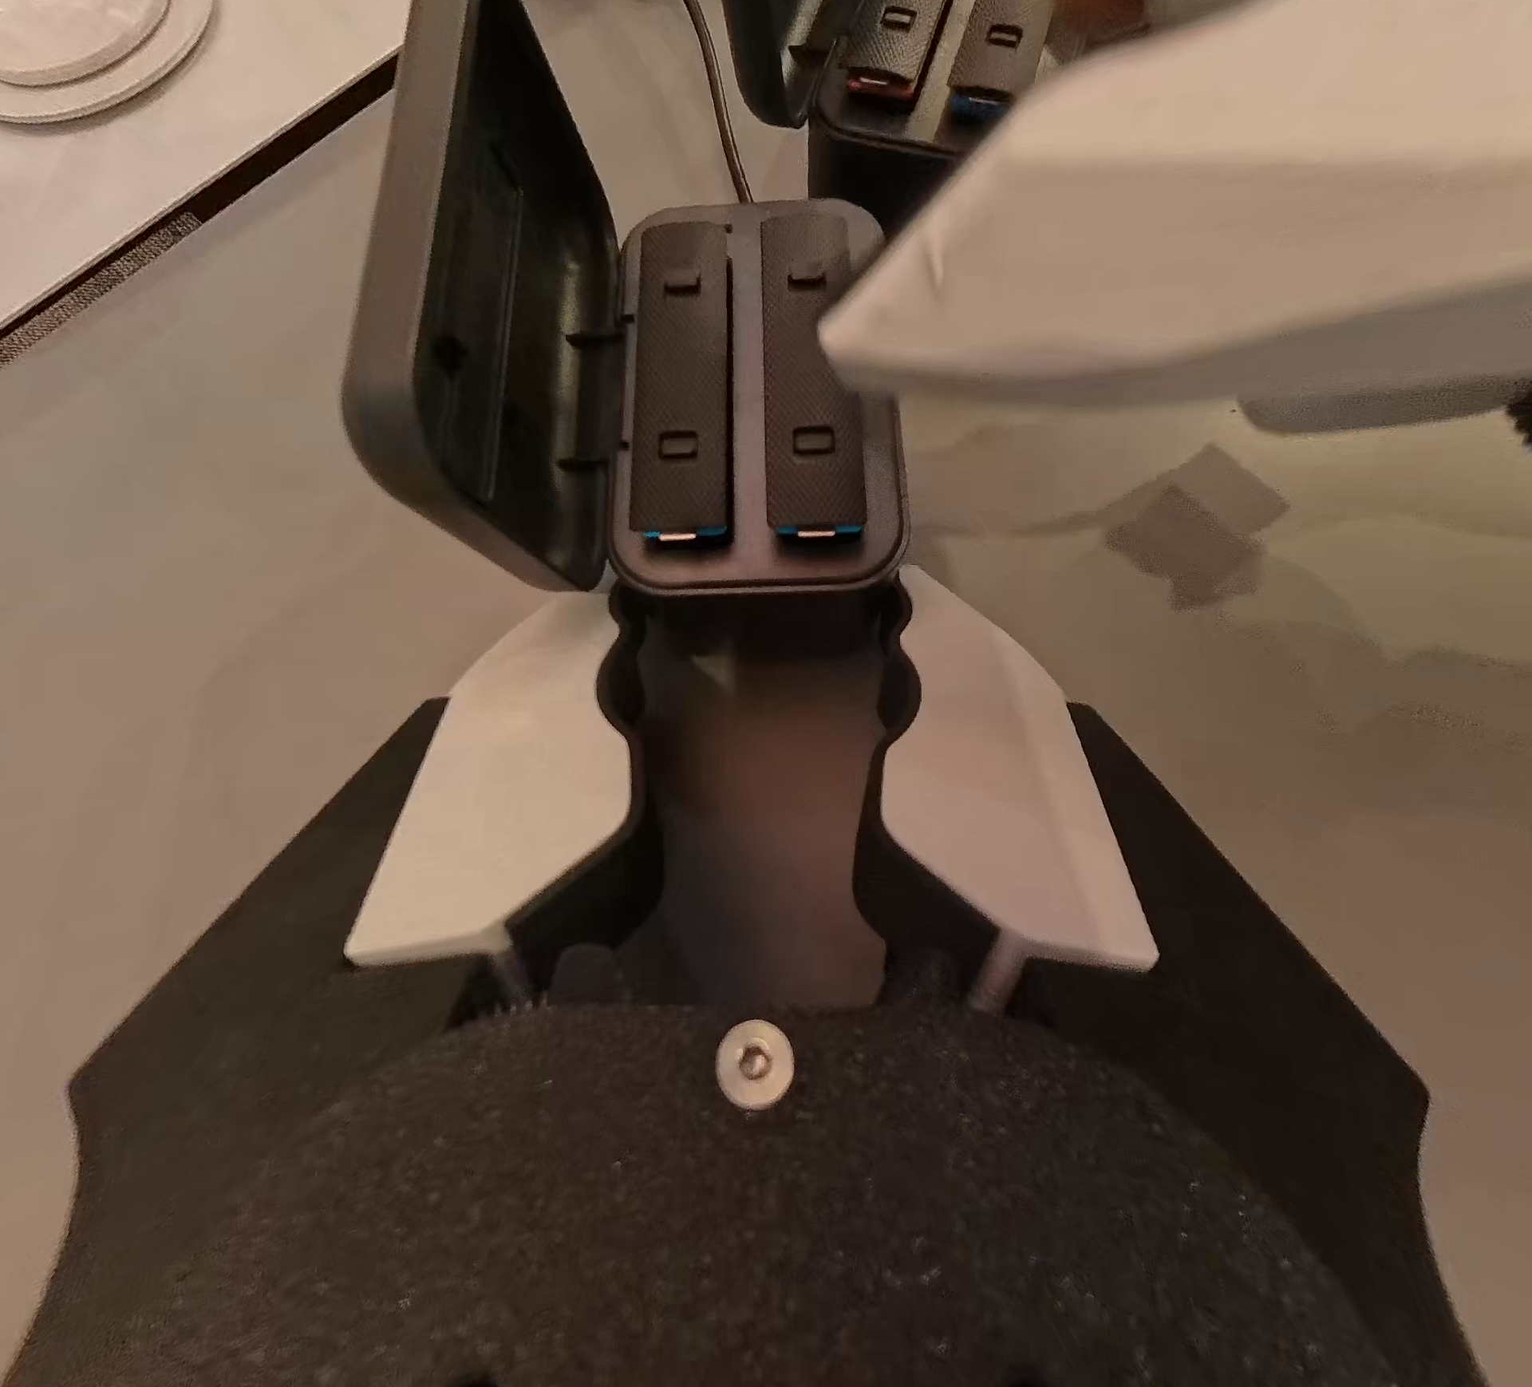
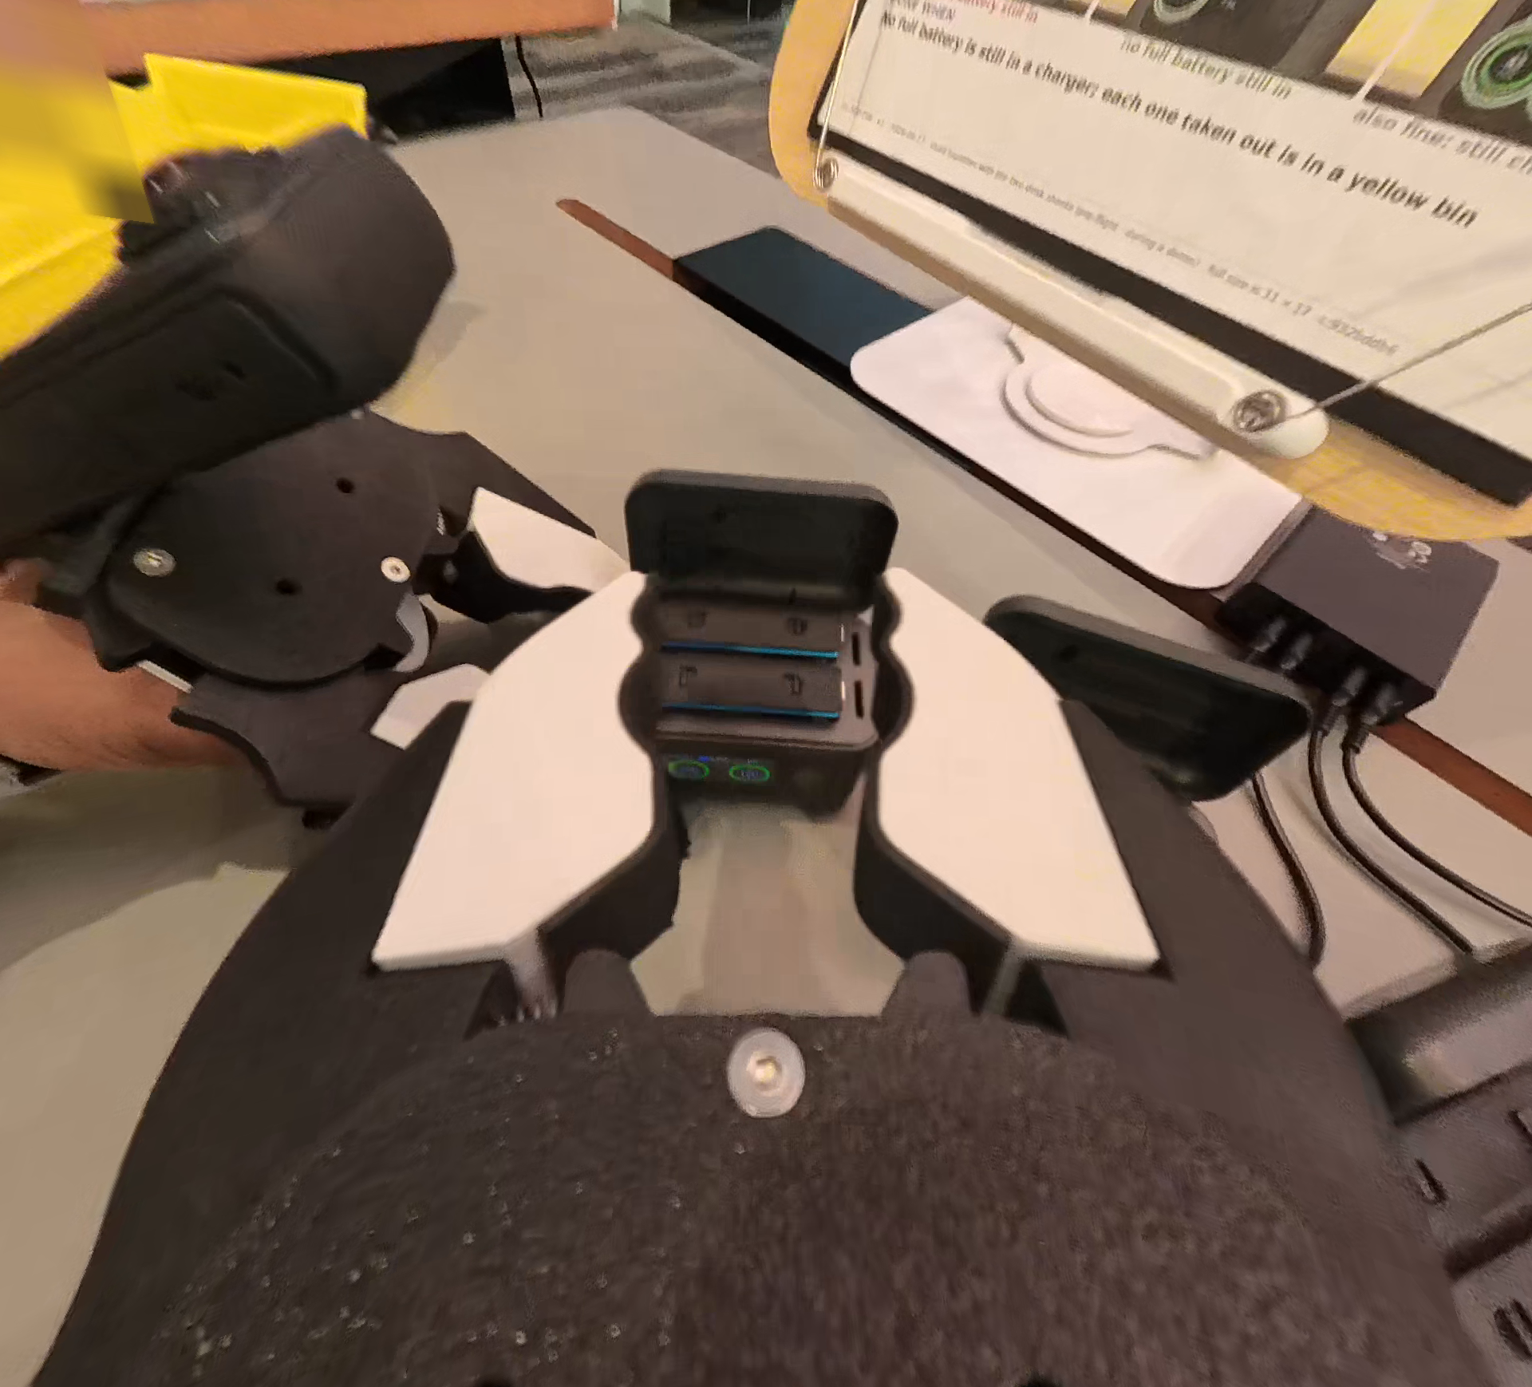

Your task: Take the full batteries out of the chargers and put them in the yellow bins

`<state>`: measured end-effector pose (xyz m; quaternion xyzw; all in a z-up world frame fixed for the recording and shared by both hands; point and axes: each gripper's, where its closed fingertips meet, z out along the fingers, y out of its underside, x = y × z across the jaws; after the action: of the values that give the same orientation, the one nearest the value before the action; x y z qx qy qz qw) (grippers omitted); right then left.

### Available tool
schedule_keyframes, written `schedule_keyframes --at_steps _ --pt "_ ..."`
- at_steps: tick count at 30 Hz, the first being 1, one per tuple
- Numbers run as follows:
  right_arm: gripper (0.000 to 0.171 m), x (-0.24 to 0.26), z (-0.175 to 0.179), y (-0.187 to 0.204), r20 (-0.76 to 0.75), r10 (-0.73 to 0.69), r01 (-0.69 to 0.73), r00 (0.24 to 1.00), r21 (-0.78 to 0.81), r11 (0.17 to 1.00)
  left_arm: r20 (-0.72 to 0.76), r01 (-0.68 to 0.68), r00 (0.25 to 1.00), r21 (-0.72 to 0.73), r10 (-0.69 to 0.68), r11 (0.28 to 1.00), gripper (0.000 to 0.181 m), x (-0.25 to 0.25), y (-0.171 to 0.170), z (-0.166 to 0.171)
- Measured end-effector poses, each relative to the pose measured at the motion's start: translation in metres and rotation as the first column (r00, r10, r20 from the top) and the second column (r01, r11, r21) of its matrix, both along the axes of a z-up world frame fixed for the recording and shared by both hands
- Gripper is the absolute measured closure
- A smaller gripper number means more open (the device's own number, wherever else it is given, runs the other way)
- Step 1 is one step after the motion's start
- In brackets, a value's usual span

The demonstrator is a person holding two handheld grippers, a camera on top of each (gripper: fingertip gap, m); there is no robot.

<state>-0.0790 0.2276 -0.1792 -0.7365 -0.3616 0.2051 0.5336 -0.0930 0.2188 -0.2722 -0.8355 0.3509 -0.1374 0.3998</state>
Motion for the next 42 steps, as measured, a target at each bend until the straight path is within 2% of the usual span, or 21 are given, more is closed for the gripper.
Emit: schedule_keyframes --at_steps 2,5,11,19,20,22,42 --pt "0.107 0.002 -0.011 0.001 0.051 -0.004 0.006 0.999 -0.031 0.999 0.000 0.000 1.000 0.000 0.000 1.000 0.126 0.000 0.000 0.000" --pt "0.098 0.001 -0.024 -0.002 0.091 0.002 0.006 0.996 -0.096 0.995 0.000 0.000 1.000 0.000 0.000 1.000 0.126 0.000 0.000 0.000" --pt "0.096 -0.002 -0.040 -0.004 0.132 -0.018 0.040 0.991 -0.166 0.985 0.000 0.001 1.000 0.000 -0.001 1.000 0.126 0.000 0.000 0.000" --pt "0.099 -0.002 -0.046 -0.002 0.121 -0.017 0.039 0.992 -0.180 0.983 0.000 0.000 1.000 0.000 0.000 1.000 0.126 0.000 0.000 0.000" --pt "0.107 -0.004 -0.045 -0.004 0.110 -0.011 0.031 0.994 -0.183 0.983 0.000 0.000 1.000 0.000 0.000 1.000 0.126 0.000 0.000 0.000" --pt "0.111 -0.003 -0.044 -0.003 0.102 -0.017 0.036 0.995 -0.185 0.982 0.000 0.000 1.000 0.000 0.000 1.000 0.126 0.000 0.000 0.001" --pt "0.114 -0.005 -0.040 -0.001 0.019 -0.035 0.037 0.999 -0.114 0.993 0.008 -0.001 1.000 0.005 0.001 1.000 0.125 0.000 0.000 0.003"
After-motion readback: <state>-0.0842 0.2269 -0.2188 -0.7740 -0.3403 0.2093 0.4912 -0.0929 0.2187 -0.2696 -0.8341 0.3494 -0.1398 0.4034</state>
